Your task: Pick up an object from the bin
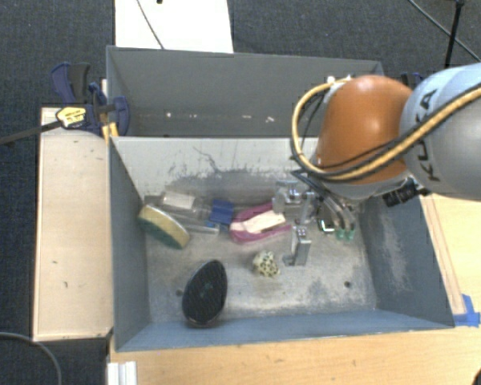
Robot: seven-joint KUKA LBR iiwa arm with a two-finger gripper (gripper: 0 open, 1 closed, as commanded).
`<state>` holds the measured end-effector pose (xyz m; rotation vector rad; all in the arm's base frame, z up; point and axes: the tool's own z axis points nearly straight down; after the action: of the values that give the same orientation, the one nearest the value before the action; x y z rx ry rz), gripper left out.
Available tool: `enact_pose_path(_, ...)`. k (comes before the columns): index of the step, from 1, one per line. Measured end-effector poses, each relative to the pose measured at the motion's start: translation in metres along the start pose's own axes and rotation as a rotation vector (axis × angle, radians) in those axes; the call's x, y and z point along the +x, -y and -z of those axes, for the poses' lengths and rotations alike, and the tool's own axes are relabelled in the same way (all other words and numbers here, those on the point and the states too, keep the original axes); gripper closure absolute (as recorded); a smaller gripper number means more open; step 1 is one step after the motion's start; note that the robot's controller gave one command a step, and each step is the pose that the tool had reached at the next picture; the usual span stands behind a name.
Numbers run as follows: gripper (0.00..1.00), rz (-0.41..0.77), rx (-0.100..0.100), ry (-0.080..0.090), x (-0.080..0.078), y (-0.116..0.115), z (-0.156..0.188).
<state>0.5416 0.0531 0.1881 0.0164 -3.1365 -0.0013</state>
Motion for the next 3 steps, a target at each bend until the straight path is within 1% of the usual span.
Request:
enact_pose_path(1,0.0,0.286,-0.002,0.01,-0.042,-0.094,-0.118)
enact_pose_path(2,0.0,0.433,-0.002,0.006,0.026,-0.156,-0.087)
enact_pose_path(3,0.0,0.851,0.0,0.01,0.033,-0.2,-0.083)
